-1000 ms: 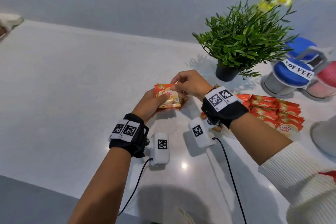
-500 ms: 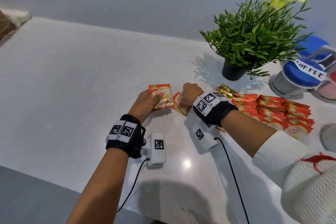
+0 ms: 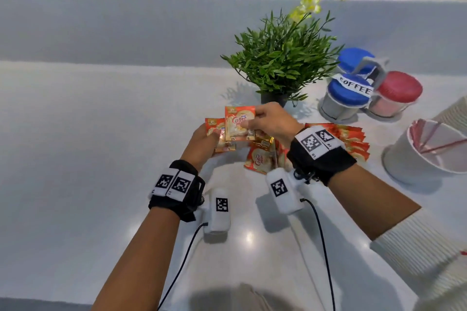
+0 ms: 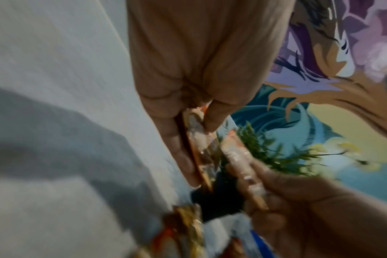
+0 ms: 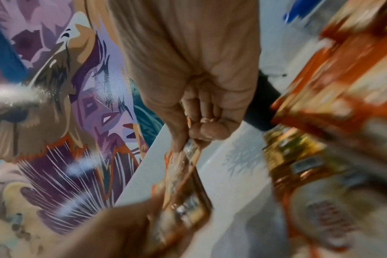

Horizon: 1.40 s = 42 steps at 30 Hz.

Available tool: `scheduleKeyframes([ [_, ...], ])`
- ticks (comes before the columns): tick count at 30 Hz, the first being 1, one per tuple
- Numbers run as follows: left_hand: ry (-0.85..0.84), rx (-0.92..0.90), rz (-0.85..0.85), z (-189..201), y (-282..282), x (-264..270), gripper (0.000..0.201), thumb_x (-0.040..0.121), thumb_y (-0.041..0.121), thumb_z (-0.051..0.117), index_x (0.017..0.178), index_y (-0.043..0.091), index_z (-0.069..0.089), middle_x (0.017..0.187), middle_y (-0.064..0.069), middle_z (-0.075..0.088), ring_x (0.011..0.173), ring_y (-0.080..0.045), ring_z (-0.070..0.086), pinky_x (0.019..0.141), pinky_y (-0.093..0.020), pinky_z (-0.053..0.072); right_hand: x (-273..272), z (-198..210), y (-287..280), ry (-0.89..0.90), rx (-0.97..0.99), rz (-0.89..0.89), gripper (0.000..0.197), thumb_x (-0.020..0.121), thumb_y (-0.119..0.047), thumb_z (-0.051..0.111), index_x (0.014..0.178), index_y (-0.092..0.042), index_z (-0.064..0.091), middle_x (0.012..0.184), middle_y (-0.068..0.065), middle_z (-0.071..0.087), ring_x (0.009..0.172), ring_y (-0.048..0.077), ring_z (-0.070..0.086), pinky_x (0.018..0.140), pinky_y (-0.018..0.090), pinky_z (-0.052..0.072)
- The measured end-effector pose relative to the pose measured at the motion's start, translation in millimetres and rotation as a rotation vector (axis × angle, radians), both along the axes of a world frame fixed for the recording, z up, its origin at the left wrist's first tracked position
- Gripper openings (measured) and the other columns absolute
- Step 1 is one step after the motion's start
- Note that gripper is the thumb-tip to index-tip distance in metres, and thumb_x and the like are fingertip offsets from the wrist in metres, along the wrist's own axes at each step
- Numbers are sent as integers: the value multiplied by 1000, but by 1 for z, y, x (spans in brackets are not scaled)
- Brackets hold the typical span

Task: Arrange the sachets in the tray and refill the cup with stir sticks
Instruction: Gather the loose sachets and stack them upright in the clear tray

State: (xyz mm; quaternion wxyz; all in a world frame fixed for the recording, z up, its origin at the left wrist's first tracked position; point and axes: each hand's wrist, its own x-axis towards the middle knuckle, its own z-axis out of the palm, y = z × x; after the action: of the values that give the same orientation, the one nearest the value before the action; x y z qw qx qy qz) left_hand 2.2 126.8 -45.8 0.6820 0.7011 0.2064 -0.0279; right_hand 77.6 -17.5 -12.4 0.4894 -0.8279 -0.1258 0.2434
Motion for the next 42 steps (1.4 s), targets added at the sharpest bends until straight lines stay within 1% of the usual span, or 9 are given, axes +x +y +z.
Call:
scheduleKeyframes([
  [4, -16, -109, -135, 16, -41, 11, 30, 101, 30, 32, 110, 16, 57, 104, -7, 65, 92, -22, 64, 87, -36, 51, -9, 0, -36, 33, 2, -71, 24, 84, -6, 64, 104, 6, 65, 72, 14, 61, 58, 17, 50, 57, 24, 42],
  [7, 7, -72, -268, 18, -69, 18, 33, 100, 25, 39, 129, 11, 45, 122, -12, 60, 106, -26, 61, 89, -38, 51, -14, 1, -63, 63, 20, -110, 14, 83, -7, 65, 93, 2, 67, 76, 21, 62, 65, 25, 54, 63, 34, 47],
  [14, -45, 128, -466, 25, -133, 29, 47, 94, 13, 48, 138, 18, 32, 127, -10, 53, 119, -27, 52, 102, -47, 44, -22, 10, -129, 47, 50, -241, 16, 79, -1, 68, 93, 2, 59, 77, 14, 61, 62, 20, 54, 58, 27, 46],
  [19, -100, 282, -595, 31, -170, 34, 36, 94, 18, 51, 128, 14, 43, 123, -8, 57, 113, -24, 55, 97, -39, 46, -22, 18, -177, -72, -15, -262, 33, 76, -1, 70, 108, 5, 60, 98, 21, 68, 79, 30, 64, 69, 35, 54],
  [23, -110, 550, -588, 24, -185, 36, 21, 92, 10, 51, 113, 7, 51, 96, -2, 55, 89, -17, 52, 63, -19, 40, -23, 15, -203, -152, -112, -270, 16, 79, -4, 69, 79, -15, 56, 83, 4, 64, 70, 19, 62, 62, 26, 53],
  [27, -54, 688, -624, 11, -192, 34, 9, 87, 3, 52, 90, 10, 56, 100, -14, 63, 92, -25, 57, 77, -28, 42, -22, -3, -214, -212, -266, -236, 26, 81, -9, 69, 71, -20, 47, 81, 6, 62, 61, 16, 59, 58, 22, 49],
  [30, 12, 827, -718, -2, -196, 30, 8, 84, 4, 55, 84, 12, 58, 101, -15, 65, 96, -29, 61, 80, -32, 47, -23, -14, -214, -212, -338, -183, 14, 81, -12, 68, 83, -18, 56, 94, 12, 67, 76, 22, 60, 79, 37, 53],
  [33, 61, 972, -798, -11, -201, 24, 11, 83, 9, 61, 94, 11, 60, 105, -12, 61, 96, -29, 60, 81, -36, 48, -22, -21, -210, -233, -415, -125, 32, 80, -13, 69, 110, -8, 62, 110, 12, 68, 95, 27, 63, 85, 29, 45],
  [42, -16, 1201, -844, -9, -203, 22, 23, 89, -1, 46, 106, 4, 61, 110, -15, 58, 100, -33, 57, 76, -34, 43, -17, -23, -209, -357, -533, -26, 22, 82, -6, 64, 103, -3, 62, 113, 14, 66, 106, 30, 58, 82, 27, 40],
])
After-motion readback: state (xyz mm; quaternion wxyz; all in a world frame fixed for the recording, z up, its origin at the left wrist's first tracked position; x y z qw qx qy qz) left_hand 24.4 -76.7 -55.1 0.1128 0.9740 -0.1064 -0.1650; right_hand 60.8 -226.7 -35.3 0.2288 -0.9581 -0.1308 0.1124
